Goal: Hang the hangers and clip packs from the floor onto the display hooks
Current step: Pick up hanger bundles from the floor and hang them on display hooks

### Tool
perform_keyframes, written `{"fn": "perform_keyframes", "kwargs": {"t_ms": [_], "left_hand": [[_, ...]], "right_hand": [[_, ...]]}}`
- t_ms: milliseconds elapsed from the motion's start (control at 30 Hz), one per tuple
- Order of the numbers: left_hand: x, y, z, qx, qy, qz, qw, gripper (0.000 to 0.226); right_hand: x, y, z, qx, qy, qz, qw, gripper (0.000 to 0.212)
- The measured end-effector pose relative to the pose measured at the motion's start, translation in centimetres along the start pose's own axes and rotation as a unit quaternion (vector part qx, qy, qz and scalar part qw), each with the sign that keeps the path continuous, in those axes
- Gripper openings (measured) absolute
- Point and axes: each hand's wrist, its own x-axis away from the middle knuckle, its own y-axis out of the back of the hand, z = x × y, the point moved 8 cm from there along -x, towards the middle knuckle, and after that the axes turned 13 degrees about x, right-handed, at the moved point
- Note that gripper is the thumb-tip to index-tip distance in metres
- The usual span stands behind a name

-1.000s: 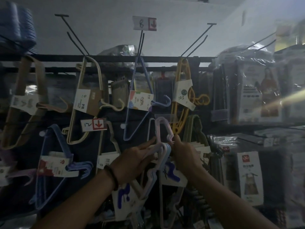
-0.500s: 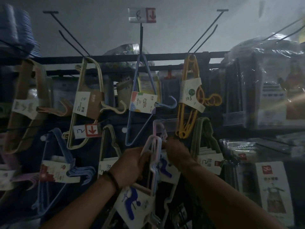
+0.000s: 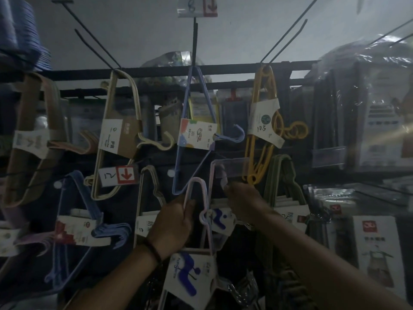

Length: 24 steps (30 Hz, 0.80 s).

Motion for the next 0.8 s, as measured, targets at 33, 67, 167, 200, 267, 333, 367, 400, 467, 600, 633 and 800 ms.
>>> {"fn": "perform_keyframes", "kwargs": {"t_ms": [33, 67, 167, 200, 267, 333, 367, 400, 467, 600, 633, 800], "left_hand": [[0.0, -0.1, 0.2, 0.007, 0.006, -0.001, 1.000, 0.027], [-0.1, -0.2, 0.4, 0.015, 0.013, -0.003, 1.000, 0.029], [-0.3, -0.6, 0.4, 0.039, 0.026, -0.019, 0.999, 0.036], [-0.4, -0.8, 0.1, 0.045, 0.025, -0.023, 0.998, 0.038], [-0.8, -1.4, -0.2, 0.074, 0.039, -0.023, 0.996, 0.038], [-1.1, -2.0, -0.3, 0.107, 0.069, -0.013, 0.992, 0.044], [-1.0, -2.2, -0.5, 0.112, 0.072, -0.008, 0.991, 0.052], [-0.8, -2.2, -0.7, 0.106, 0.057, -0.010, 0.993, 0.060], [0.6, -2.2, -1.3, 0.079, -0.014, -0.020, 0.997, 0.071], [5.4, -4.0, -1.3, 0.012, -0.127, 0.029, 0.991, 0.079], [6.2, -4.6, -1.2, -0.005, -0.139, 0.052, 0.989, 0.078], [6.8, -5.6, -2.2, -0.123, -0.219, 0.096, 0.963, 0.075]], "right_hand": [[1.9, 0.3, 0.4, -0.079, 0.002, 0.021, 0.997, 0.041], [3.6, 0.3, 1.1, -0.134, 0.021, 0.049, 0.990, 0.040], [8.2, -1.0, 3.1, -0.097, 0.094, 0.103, 0.985, 0.033], [8.9, -1.9, 3.4, -0.066, 0.098, 0.106, 0.987, 0.034], [9.2, -3.2, 3.6, 0.020, 0.084, 0.080, 0.993, 0.038], [8.7, -3.8, 3.1, 0.100, 0.064, 0.042, 0.992, 0.031], [8.5, -3.7, 2.7, 0.123, 0.047, 0.031, 0.991, 0.026], [8.4, -3.5, 1.8, 0.133, 0.026, 0.026, 0.990, 0.021], [8.6, -3.0, 0.1, 0.159, -0.010, 0.013, 0.987, 0.020], [8.9, -1.5, -1.1, 0.213, -0.002, -0.032, 0.977, 0.024], [8.9, -1.1, -1.0, 0.224, 0.005, -0.043, 0.974, 0.028], [10.1, 1.0, -0.7, 0.272, 0.015, -0.119, 0.955, 0.046]]}}
